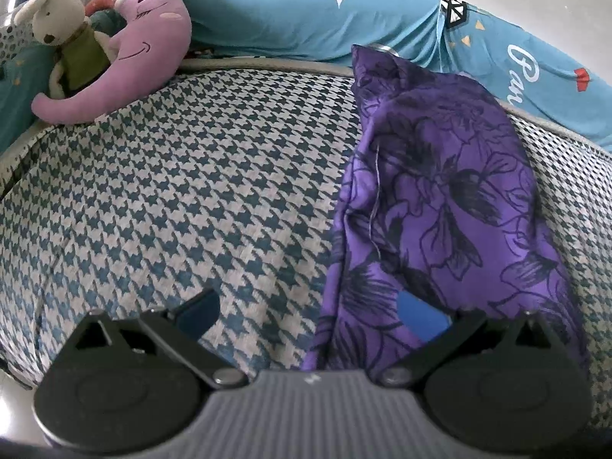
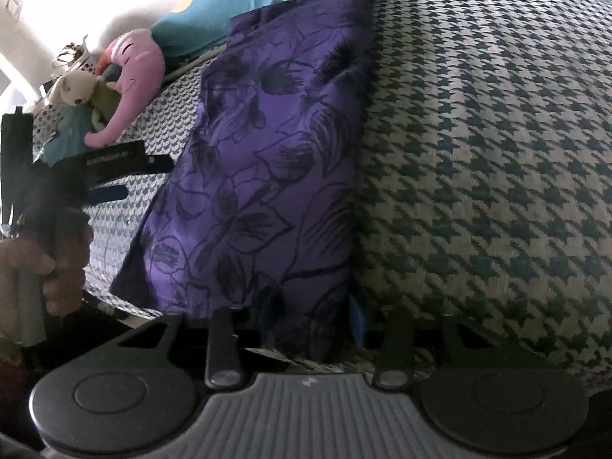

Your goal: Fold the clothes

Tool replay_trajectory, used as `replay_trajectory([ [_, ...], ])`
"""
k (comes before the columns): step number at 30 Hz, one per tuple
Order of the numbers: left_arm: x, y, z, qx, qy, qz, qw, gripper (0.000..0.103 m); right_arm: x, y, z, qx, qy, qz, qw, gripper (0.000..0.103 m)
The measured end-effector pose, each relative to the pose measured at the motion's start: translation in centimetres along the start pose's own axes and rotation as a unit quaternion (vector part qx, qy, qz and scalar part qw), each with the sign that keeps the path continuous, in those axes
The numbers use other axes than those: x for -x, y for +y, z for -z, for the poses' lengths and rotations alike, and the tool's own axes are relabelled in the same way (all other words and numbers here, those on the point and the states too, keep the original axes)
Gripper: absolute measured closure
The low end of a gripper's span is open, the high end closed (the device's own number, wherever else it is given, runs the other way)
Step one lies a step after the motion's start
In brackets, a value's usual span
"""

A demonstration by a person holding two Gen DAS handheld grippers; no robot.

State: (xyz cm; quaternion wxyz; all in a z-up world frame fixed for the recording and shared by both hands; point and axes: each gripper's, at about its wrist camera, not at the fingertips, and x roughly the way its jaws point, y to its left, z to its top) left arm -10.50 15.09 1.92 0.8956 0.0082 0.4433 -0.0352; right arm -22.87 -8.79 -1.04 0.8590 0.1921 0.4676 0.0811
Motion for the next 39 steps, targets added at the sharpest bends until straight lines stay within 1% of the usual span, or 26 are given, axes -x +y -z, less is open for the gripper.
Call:
replay_trajectory([
  [1, 0.0, 0.0, 0.0, 0.0, 0.001, 0.0, 1.0, 0.0, 0.0, -0.1, 0.0, -0.001, -0.001, -0.001, 1.0, 0.089],
  [3, -0.1, -0.1, 0.0, 0.0, 0.002, 0.0, 1.0, 0.0, 0.1, -0.2, 0.0, -0.004, -0.004, -0.003, 1.0, 0.094],
  [4, -0.1, -0.1, 0.0, -0.001, 0.002, 0.0, 1.0, 0.0, 0.1, -0.3, 0.1, -0.004, -0.005, -0.003, 1.0, 0.095],
  [7, 0.0, -0.2, 0.0, -0.004, 0.002, -0.002, 1.0, 0.0, 0.6, 1.0, 0.9, 0.041, -0.011, 0.013, 0.999, 0.096],
  [12, -0.3, -0.2, 0.0, -0.003, 0.01, -0.01, 0.9999, 0.0, 0.9, 1.8, 1.9, 0.06, -0.009, 0.014, 0.998, 0.096],
  [16, -0.6, -0.4, -0.2, 0.007, 0.014, -0.013, 0.9998, 0.0, 0.8, 1.9, 1.7, 0.071, -0.005, 0.022, 0.997, 0.095],
  [17, -0.5, -0.4, -0.3, 0.01, 0.013, -0.013, 0.9998, 0.0, 0.8, 1.9, 1.6, 0.075, -0.004, 0.023, 0.997, 0.094],
  [18, -0.5, -0.5, -0.3, 0.012, 0.011, -0.013, 0.9998, 0.0, 0.9, 2.0, 1.5, 0.079, -0.003, 0.025, 0.997, 0.09],
  [20, -0.4, -0.7, -0.6, 0.015, 0.007, -0.009, 0.9998, 0.0, 1.4, 2.6, 1.2, 0.104, -0.009, 0.034, 0.994, 0.09],
  [21, -0.4, -0.8, -0.6, 0.017, 0.004, -0.007, 0.9998, 0.0, 1.6, 2.8, 1.0, 0.115, -0.011, 0.039, 0.993, 0.088],
  [24, -0.5, -1.2, -0.9, 0.021, -0.002, -0.002, 0.9998, 0.0, 2.1, 2.8, 0.2, 0.124, -0.015, 0.034, 0.992, 0.084],
  [26, -0.7, -1.6, -1.1, 0.024, 0.001, 0.001, 0.9997, 0.0, 2.0, 2.8, -0.3, 0.126, -0.011, 0.027, 0.992, 0.081],
  [29, -1.3, -2.2, -1.1, 0.023, 0.009, -0.004, 0.9997, 0.0, 1.9, 3.0, -0.9, 0.133, -0.003, 0.019, 0.991, 0.079],
  [33, -1.5, -2.9, -0.8, 0.013, 0.011, -0.003, 0.9999, 0.0, 2.0, 3.4, -1.5, 0.169, 0.0, 0.02, 0.985, 0.071],
  [36, -1.4, -3.4, -0.6, 0.004, 0.007, -0.004, 1.0, 0.0, 2.2, 3.3, -2.4, 0.187, -0.002, 0.018, 0.982, 0.069],
  [39, -1.4, -3.9, -0.6, -0.001, 0.006, -0.004, 1.0, 0.0, 2.2, 2.8, -3.7, 0.187, -0.005, 0.015, 0.982, 0.069],
])
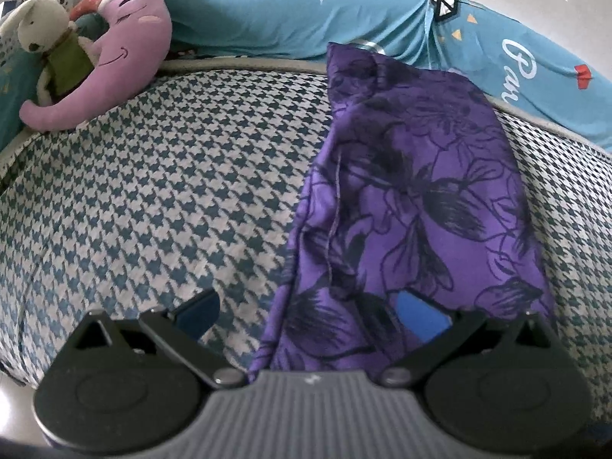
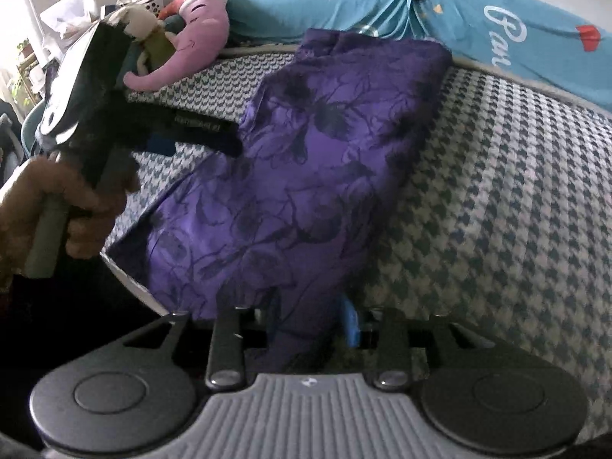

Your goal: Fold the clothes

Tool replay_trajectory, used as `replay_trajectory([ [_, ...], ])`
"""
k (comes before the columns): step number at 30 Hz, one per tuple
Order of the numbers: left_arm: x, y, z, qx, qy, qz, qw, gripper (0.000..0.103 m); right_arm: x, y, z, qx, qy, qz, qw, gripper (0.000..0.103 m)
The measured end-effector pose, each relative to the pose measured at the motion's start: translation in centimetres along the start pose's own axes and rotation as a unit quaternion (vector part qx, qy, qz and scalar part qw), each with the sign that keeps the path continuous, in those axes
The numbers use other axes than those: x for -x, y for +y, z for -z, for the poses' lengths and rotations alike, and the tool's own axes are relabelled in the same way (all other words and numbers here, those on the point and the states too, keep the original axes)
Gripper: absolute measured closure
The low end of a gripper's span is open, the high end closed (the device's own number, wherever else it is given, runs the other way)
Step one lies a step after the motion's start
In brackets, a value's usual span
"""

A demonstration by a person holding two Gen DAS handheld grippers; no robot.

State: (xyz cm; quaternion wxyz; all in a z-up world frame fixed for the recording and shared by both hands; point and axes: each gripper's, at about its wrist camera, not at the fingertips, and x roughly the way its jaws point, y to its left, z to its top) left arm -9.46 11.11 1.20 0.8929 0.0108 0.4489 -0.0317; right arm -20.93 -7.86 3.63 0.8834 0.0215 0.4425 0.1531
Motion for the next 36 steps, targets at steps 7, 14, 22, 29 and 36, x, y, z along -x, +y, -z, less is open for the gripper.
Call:
replay_trajectory([
  [7, -0.2, -1.1, -0.1, -0.006, 0.002, -0.01, 0.9999, 0.0, -0.7, -2.8, -2.7, -0.018, -0.005, -0.022, 1.0, 0.069],
  [14, -0.2, -1.2, -0.1, 0.0, 0.007, -0.013, 0.9999, 0.0, -1.7, -5.5, -4.4, -0.031, -0.014, -0.017, 0.999, 0.069],
  [22, 0.1, -2.1, -0.2, -0.007, -0.003, -0.014, 0.9999, 0.0, -2.5, -8.3, -6.3, -0.069, -0.033, -0.011, 0.997, 0.068],
  [29, -0.6, -2.8, -1.0, -0.004, 0.001, -0.012, 0.9999, 0.0, -4.0, -11.1, -8.2, -0.109, -0.044, -0.016, 0.993, 0.067],
  [36, -2.4, -3.9, -2.7, -0.012, 0.012, -0.012, 0.9998, 0.0, -5.6, -14.1, -10.3, -0.162, -0.071, -0.007, 0.984, 0.062],
])
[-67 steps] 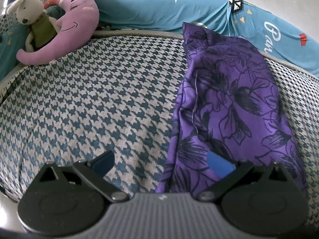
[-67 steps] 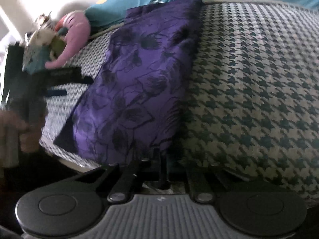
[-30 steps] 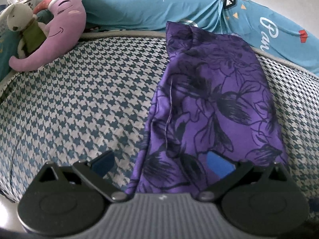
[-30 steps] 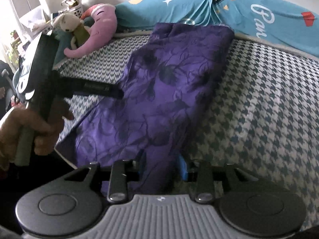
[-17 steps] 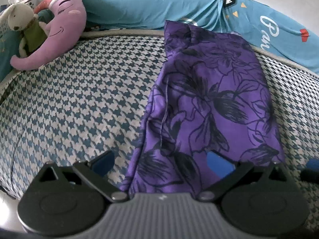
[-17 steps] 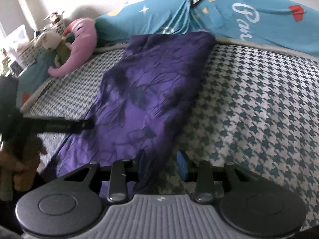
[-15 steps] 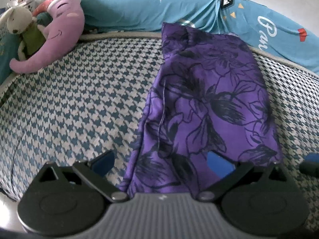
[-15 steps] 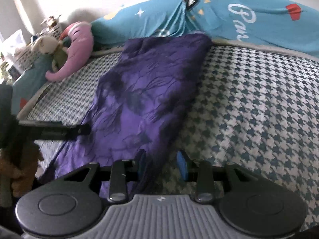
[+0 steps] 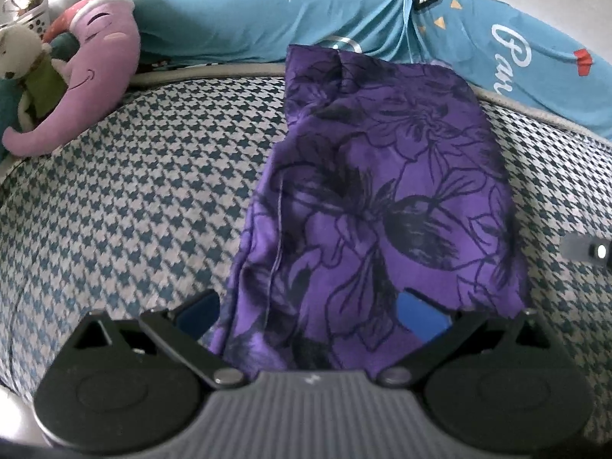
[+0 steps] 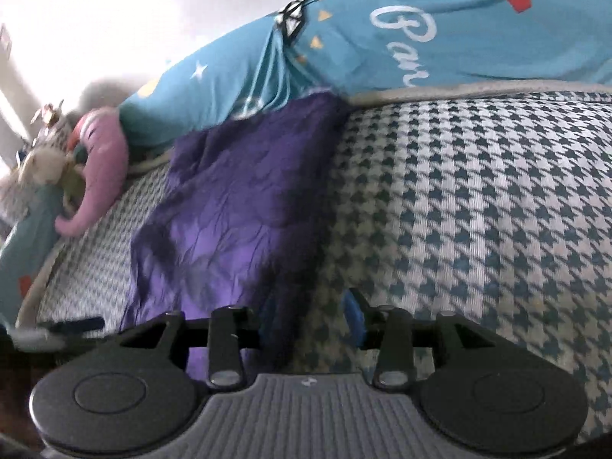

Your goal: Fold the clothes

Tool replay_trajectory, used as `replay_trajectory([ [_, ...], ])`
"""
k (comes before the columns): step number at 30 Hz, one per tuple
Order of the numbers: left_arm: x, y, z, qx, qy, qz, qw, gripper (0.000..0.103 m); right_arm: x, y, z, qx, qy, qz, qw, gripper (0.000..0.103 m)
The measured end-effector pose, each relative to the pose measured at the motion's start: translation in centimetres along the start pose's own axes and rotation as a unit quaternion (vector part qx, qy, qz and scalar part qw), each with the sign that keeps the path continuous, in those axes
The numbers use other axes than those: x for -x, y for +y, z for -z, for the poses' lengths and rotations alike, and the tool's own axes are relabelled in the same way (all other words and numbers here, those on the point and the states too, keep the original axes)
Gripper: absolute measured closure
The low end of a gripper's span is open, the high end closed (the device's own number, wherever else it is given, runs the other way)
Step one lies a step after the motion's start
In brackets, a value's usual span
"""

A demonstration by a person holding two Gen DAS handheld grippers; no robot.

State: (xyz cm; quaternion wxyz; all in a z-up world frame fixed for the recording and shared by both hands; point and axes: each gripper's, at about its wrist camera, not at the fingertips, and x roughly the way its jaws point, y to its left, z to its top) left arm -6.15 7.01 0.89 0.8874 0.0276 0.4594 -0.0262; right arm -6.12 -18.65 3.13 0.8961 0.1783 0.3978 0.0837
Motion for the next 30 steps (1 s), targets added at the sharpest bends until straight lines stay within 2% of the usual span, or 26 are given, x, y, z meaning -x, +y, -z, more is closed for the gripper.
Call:
replay_trajectory([
  [5, -1.1, -0.4, -1.8, 0.001, -0.002, -0.008, 1.0, 0.0, -1.8, -0.9, -1.9, -0.018, -0.015, -0.011, 1.0, 0.061],
  [11, -2.3, 0.4, -3.7, 0.031, -0.005, -0.006, 0.9995, 0.0, -4.1, -1.5, -4.0, -0.043, -0.036, -0.035, 0.998, 0.058],
  [18, -4.4, 2.5, -4.9, 0.067, 0.003, -0.031, 0.9973, 0.0, -6.9, -2.6, -6.6, -0.081, -0.049, -0.059, 0.994, 0.055],
  [25, -5.3, 3.1, -5.5, 0.055, -0.001, -0.065, 0.9963, 0.0, -9.6, -3.3, -8.5, -0.1, -0.054, -0.054, 0.992, 0.053],
  [30, -5.8, 3.3, -5.7, 0.055, 0.011, -0.078, 0.9954, 0.0, -11.7, -3.8, -9.4, -0.117, -0.052, -0.068, 0.99, 0.053],
])
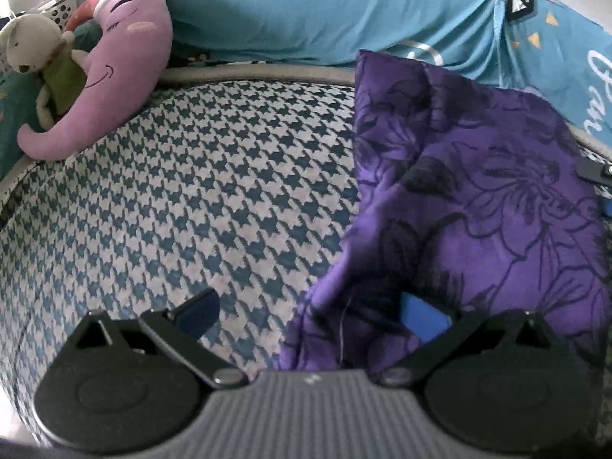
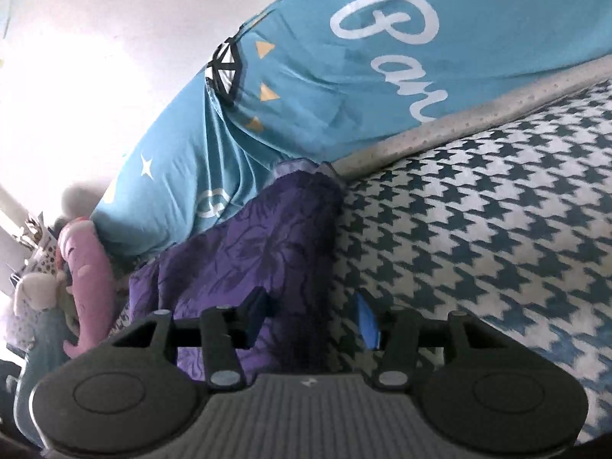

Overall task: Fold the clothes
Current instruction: 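Grasp the blouse strip end with the right tool and fold it over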

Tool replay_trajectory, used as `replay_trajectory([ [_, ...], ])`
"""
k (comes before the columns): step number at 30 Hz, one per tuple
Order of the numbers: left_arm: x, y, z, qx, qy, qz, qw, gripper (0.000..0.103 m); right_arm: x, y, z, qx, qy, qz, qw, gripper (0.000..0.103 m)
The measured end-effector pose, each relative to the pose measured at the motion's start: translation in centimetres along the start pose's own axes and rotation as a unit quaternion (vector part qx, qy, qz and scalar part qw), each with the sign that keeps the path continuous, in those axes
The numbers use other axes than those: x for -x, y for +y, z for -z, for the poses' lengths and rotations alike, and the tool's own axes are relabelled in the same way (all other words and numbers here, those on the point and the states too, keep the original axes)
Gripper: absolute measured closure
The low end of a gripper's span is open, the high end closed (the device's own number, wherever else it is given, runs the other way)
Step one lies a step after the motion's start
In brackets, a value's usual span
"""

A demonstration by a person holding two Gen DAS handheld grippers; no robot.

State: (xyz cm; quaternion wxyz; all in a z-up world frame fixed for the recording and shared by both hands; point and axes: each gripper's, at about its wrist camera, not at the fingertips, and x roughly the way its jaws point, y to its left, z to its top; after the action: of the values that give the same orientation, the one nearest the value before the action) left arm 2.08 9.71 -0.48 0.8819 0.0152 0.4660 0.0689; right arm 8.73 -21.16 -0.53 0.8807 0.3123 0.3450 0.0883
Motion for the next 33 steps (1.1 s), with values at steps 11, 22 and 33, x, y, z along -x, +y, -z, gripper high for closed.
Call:
replay_trajectory([
  [11, -0.8, 1.1, -0.1, 0.007, 0.015, 0.002, 0.9999, 0.0, -2.8, -0.7, -1.0, 0.004, 0.007, -0.047, 0.999, 0.053],
  [22, -1.0, 1.2, 0.0, -0.003, 0.016, 0.005, 0.9999, 0.0, -4.5, 0.4, -0.7, 0.04, 0.01, -0.06, 0.997, 0.061],
  [33, -0.9, 0.9, -0.1, -0.018, 0.012, 0.0, 0.9998, 0.0, -3.5, 1.6, -0.2, 0.043, -0.036, -0.03, 0.998, 0.088],
])
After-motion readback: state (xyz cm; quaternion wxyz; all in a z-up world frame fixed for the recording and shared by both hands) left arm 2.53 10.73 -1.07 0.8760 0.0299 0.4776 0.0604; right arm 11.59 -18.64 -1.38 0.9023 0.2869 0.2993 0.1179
